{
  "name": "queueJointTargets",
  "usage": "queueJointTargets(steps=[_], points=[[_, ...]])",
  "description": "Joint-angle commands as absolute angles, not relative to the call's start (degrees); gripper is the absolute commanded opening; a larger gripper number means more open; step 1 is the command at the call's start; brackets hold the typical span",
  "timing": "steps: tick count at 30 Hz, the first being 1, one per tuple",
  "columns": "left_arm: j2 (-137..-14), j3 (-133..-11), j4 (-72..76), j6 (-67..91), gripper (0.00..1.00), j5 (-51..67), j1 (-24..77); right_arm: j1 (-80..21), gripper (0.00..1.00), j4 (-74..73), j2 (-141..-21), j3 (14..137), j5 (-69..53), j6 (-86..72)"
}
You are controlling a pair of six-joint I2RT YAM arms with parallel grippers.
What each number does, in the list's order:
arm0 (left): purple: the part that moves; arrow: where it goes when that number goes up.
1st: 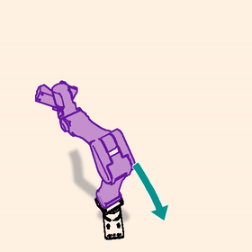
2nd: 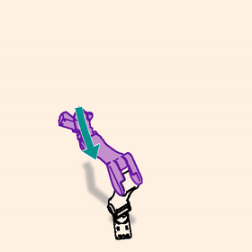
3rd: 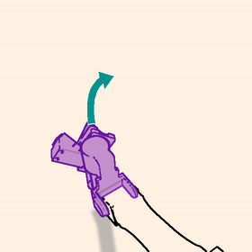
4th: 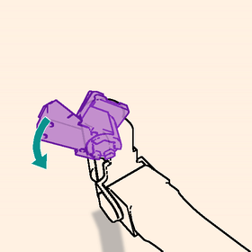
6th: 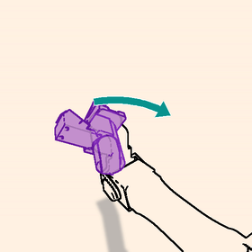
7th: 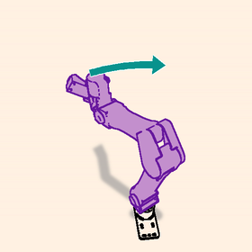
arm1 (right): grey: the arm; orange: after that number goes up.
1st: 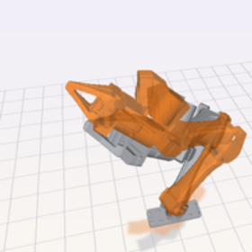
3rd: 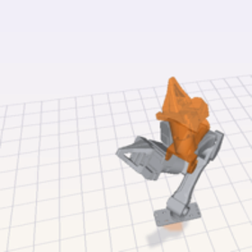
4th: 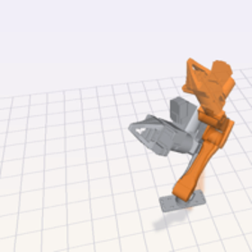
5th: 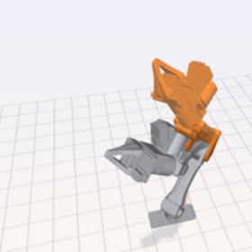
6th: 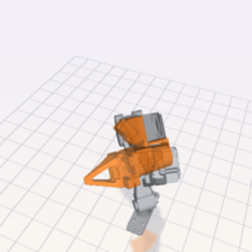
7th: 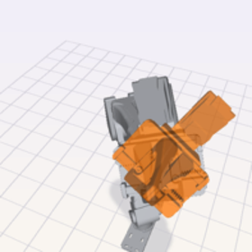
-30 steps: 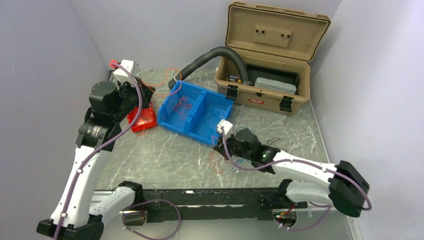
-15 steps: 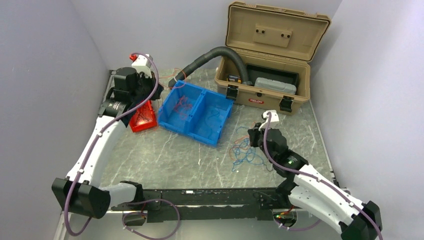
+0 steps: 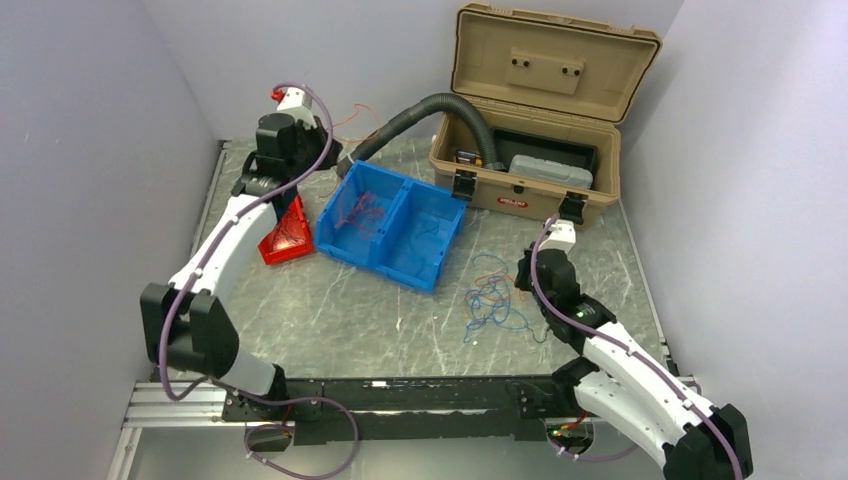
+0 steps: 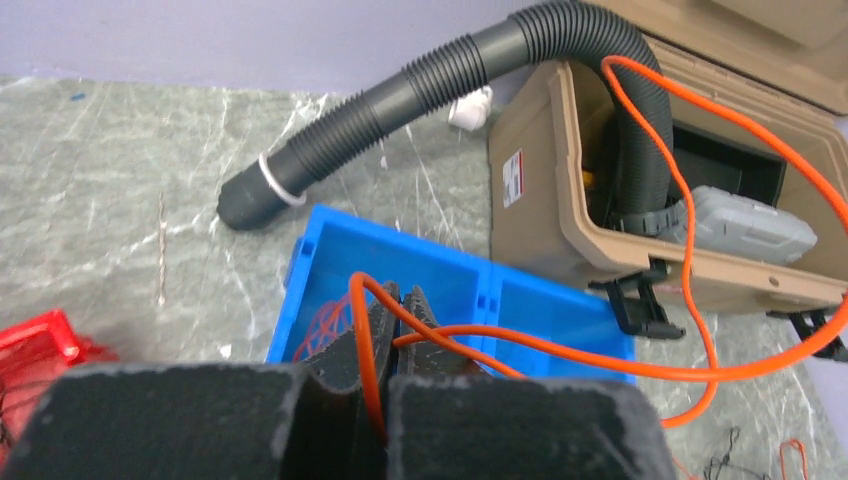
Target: Untangle the cables
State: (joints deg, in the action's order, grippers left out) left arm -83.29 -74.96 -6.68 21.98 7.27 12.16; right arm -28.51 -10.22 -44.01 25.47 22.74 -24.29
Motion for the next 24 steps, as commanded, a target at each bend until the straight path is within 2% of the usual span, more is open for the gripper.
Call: queueJointTargets(steps=[1, 10, 13, 18, 24], points=[[-88.1, -80.5, 1.3, 23.8, 0.00, 8.2, 12.0, -26.7, 0.00, -6.4, -43.2, 24.5, 20.7, -25.4], [-99.7, -83.4, 8.0, 26.6, 0.00, 11.7, 12.0, -24.6, 0.00, -4.4, -44.2, 24.6, 18.3, -24.9], [-101.6, -80.8, 8.1, 26.3, 0.00, 11.5, 12.7, -24.0, 0.00, -4.1, -44.2, 24.5, 17.9, -24.9], [-103.2, -76.8, 3.5, 23.7, 0.00, 5.9, 14.6, -22.8, 0.00, -4.1, -44.1, 24.5, 17.2, -25.0], [-106.4, -79.1, -9.7, 17.8, 0.00, -10.0, 20.2, -22.2, 0.00, -4.0, -43.1, 24.3, 16.6, -24.9]])
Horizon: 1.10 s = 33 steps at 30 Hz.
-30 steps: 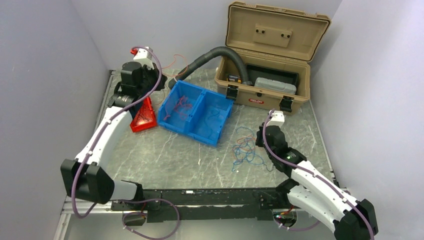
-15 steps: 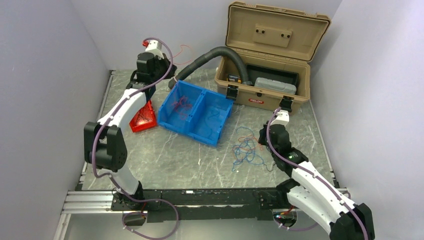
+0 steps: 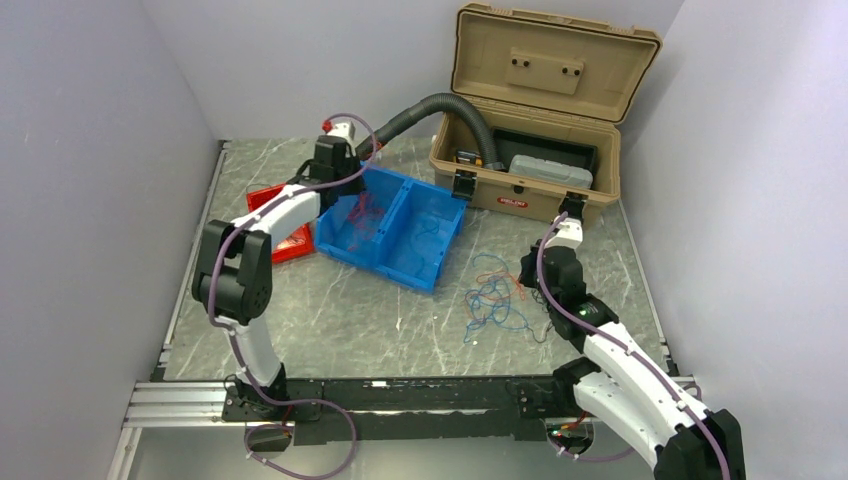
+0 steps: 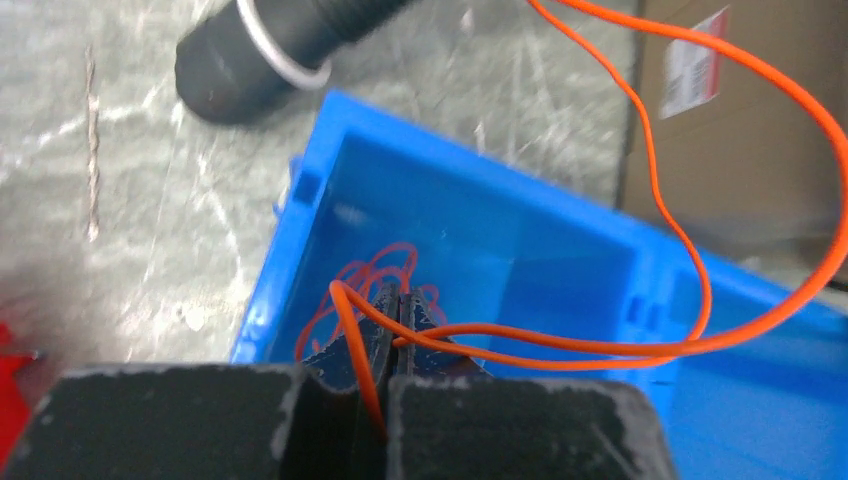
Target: Untangle the cables
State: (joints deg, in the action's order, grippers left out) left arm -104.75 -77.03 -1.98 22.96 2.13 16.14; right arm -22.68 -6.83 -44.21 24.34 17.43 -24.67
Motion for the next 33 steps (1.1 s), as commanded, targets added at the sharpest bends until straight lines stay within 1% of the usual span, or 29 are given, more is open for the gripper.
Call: queueJointTargets(steps=[1, 3, 6, 12, 17, 22, 23, 29, 31, 33], points=[[-107.0, -79.5, -11.0, 16.7, 0.00, -12.5, 21.6, -22.1, 0.00, -4.1, -43.1, 24.4, 16.5, -25.0], [-108.0, -80.1, -14.4, 16.5, 0.00, -17.3, 23.2, -22.0, 0.00, -4.4, -43.0, 24.6, 16.4, -24.9], [-108.4, -78.2, -14.8, 16.1, 0.00, -17.7, 23.3, -21.8, 0.00, -4.6, -42.6, 24.7, 16.2, -24.9], [-106.6, -74.0, -15.2, 15.7, 0.00, -16.5, 23.0, -21.8, 0.00, -5.4, -42.3, 24.8, 15.9, -24.9], [-105.1, -71.2, -16.1, 16.7, 0.00, -12.4, 21.2, -21.8, 0.00, -6.6, -43.0, 25.4, 16.5, -25.2], [-105.5, -73.0, -19.3, 15.9, 0.00, -11.8, 20.9, -21.7, 0.00, -6.7, -42.9, 25.3, 15.9, -25.5], [-105.6, -73.7, -20.0, 15.7, 0.04, -11.5, 20.9, -21.7, 0.00, -7.0, -43.3, 25.5, 15.7, -25.5], [-100.3, -74.3, -20.7, 15.5, 0.48, -8.9, 21.3, -21.7, 0.00, -8.7, -44.7, 27.5, 14.5, -25.0], [-98.1, -74.5, -21.2, 15.1, 0.57, -8.2, 21.6, -21.7, 0.00, -9.5, -45.6, 28.7, 12.7, -24.5], [-96.1, -75.1, -22.0, 14.9, 0.64, -8.1, 22.0, -21.6, 0.00, -10.5, -46.6, 30.3, 10.3, -23.9]])
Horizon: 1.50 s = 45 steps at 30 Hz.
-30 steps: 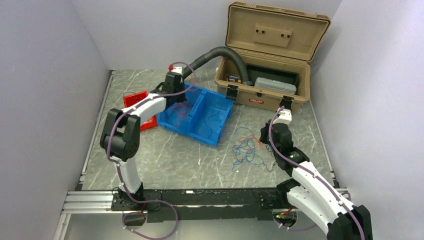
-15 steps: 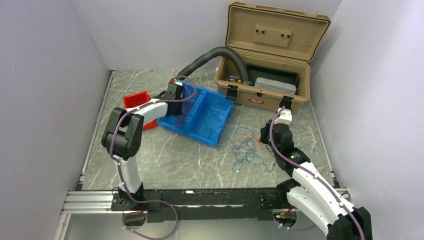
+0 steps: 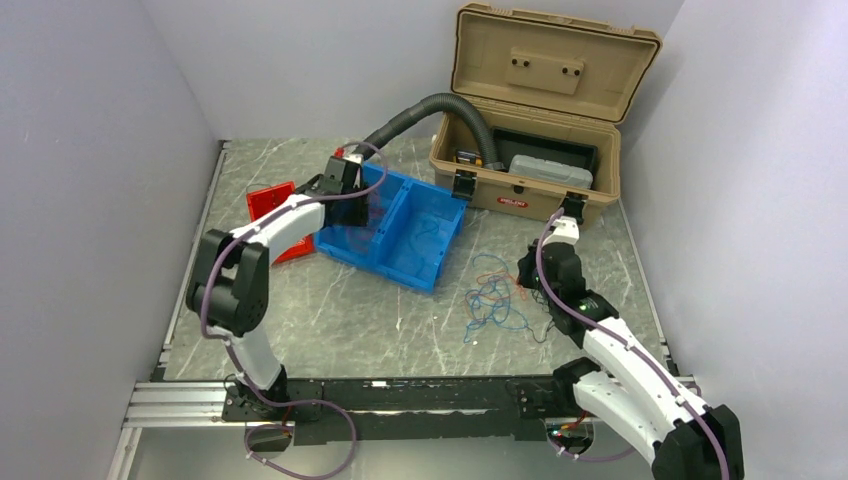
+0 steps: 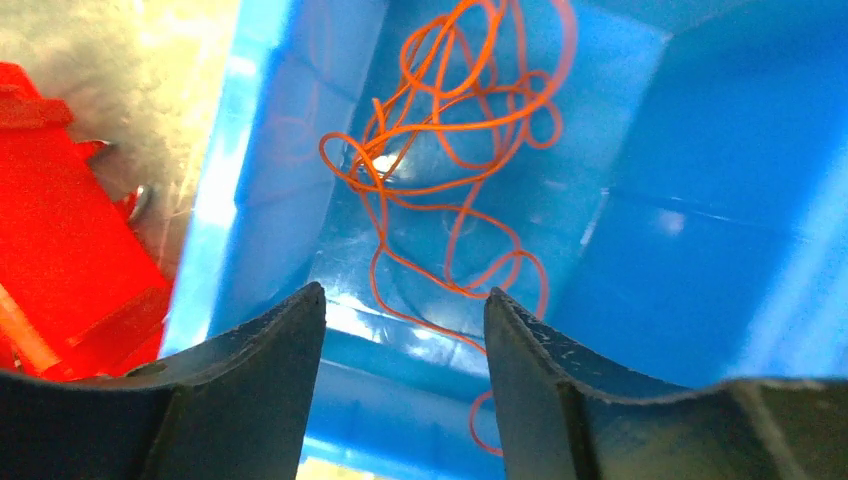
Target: Untangle the cables
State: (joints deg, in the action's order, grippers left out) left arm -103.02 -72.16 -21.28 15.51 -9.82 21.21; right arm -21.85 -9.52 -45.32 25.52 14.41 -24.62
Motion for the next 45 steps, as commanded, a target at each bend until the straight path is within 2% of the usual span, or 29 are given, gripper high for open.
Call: queueJointTargets(steps=[1, 6, 9, 11, 18, 22, 26, 31, 37, 45], points=[[-95.0, -75.4, -22.5, 14.7, 0.66, -8.0, 22.2, -21.7, 0.00, -11.0, -47.2, 31.4, 8.7, -23.4], [-87.3, -74.6, -23.2, 14.1, 0.79, -7.5, 24.2, -21.7, 0.00, -13.5, -48.4, 37.9, -3.3, -19.9], [-80.8, -72.1, -21.3, 13.5, 0.84, -5.3, 25.3, -21.8, 0.00, -15.3, -48.4, 44.0, -8.1, -18.8], [-76.9, -69.9, -19.1, 13.2, 0.98, -1.8, 26.1, -21.8, 0.00, -17.0, -48.8, 49.8, -11.6, -17.5], [-65.5, -57.1, 0.2, 12.1, 1.00, 17.7, 32.4, -22.1, 0.00, -21.4, -53.0, 71.1, -22.2, -17.0], [-63.0, -52.7, 13.7, 15.4, 0.99, 25.8, 33.7, -22.0, 0.00, -19.9, -54.6, 75.4, -25.8, -19.3], [-63.0, -53.3, 18.2, 16.4, 0.99, 28.5, 34.5, -22.0, 0.00, -18.2, -56.5, 77.1, -29.2, -21.4], [-60.0, -53.3, 15.1, 16.1, 0.99, 21.2, 34.5, -22.0, 0.00, -15.5, -60.1, 79.2, -34.0, -24.1], [-53.0, -52.2, -0.6, 20.5, 0.99, -7.3, 33.6, -24.3, 0.00, -10.6, -68.0, 82.4, -35.9, -27.0], [-45.8, -53.2, -18.6, 22.4, 0.99, -19.7, 29.9, -34.2, 0.00, -14.0, -87.3, 99.7, -29.0, -20.9]])
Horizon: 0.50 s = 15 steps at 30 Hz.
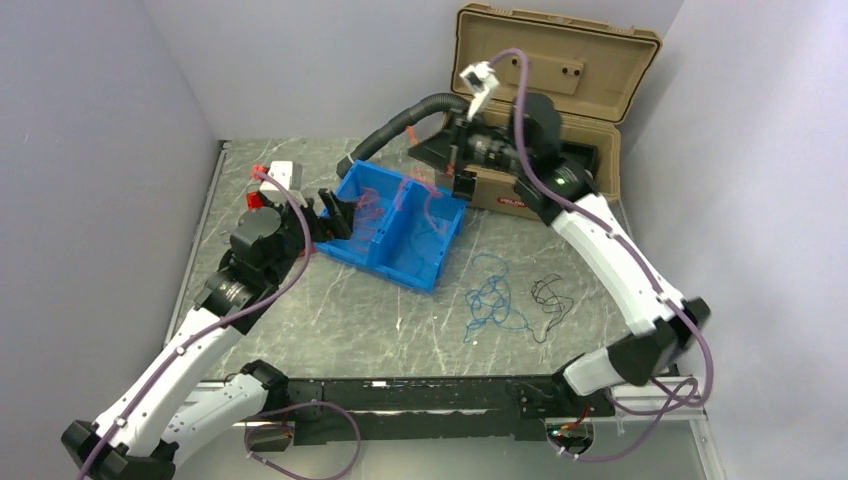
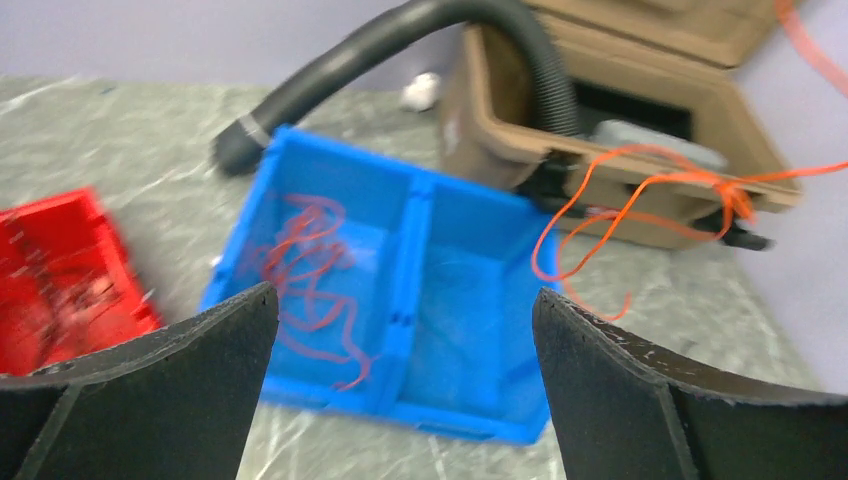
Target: Untangle the cables
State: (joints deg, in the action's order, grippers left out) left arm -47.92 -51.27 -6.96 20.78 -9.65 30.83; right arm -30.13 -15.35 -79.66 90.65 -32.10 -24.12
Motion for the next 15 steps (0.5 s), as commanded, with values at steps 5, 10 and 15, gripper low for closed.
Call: queueJointTargets(steps=[5, 10, 15], points=[[-40.0, -54.0, -25.8, 20.1, 1.00, -24.3, 29.3, -36.7, 0.00, -12.0, -99.8, 111.0, -28.3, -21.5], [-35.6, -55.0, -30.8, 16.7, 0.99, -28.8, 29.1, -36.9, 0.00, -4.2, -109.7, 115.7, -27.4, -24.9], [-35.4, -56.4, -34.2, 14.6, 0.99, -29.0, 29.0, -36.6, 0.00, -1.6, -117.3, 115.9, -21.3, -24.3]])
